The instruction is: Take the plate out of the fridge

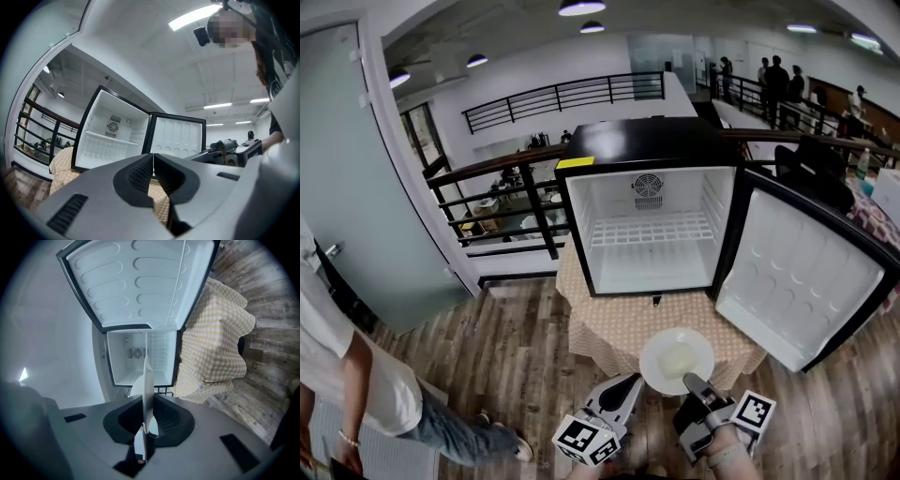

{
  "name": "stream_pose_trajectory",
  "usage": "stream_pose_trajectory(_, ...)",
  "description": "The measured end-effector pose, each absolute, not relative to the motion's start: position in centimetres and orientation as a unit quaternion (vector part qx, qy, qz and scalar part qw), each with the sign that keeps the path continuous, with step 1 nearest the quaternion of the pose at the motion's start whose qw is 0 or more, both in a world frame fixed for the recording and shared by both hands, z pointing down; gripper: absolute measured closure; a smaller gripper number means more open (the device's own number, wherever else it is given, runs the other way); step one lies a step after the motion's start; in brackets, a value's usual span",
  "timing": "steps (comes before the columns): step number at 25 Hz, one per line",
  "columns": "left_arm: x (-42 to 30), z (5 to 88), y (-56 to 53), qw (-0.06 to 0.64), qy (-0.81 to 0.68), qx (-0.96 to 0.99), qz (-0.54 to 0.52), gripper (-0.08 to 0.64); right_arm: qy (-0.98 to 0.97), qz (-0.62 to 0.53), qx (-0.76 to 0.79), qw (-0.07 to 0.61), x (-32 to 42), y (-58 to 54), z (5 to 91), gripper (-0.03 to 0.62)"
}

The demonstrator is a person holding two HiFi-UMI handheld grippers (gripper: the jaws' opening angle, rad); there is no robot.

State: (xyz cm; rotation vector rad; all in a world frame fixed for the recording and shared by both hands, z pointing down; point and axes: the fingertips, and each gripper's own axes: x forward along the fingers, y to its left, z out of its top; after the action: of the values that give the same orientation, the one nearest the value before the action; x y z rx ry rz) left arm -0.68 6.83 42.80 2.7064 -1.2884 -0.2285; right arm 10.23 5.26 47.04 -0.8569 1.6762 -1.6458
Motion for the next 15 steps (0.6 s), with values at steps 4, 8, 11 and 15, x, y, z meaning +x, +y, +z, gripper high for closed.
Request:
stream_pose_trajectory(4, -0.97, 42.39, 6.68, 0.065, -0.425, 0.9, -0.076, 0.548, 0.636, -0.624, -0.323, 0.318, 9.84, 5.29, 46.71, 0.537)
stream_pose_trajectory(8, -1.31, 42.21, 6.79, 0.065, -0.425, 0.9, -0.074, 0.548, 0.636, -0.625, -0.32, 0.32, 9.42, 5.42, 46.44, 0.537)
stream_pose_trajectory(11, -1.45, 42.2, 6.83, 0.065, -0.427, 0.899, -0.074, 0.548, 0.635, -0.626, -0.321, 0.32, 9.43, 5.44, 46.51, 0.537)
stream_pose_trajectory(15, -1.56, 42.26, 6.9, 0.067, -0.43, 0.897, -0.075, 0.548, 0.635, -0.626, -0.322, 0.317, 9.47, 5.4, 46.67, 0.537)
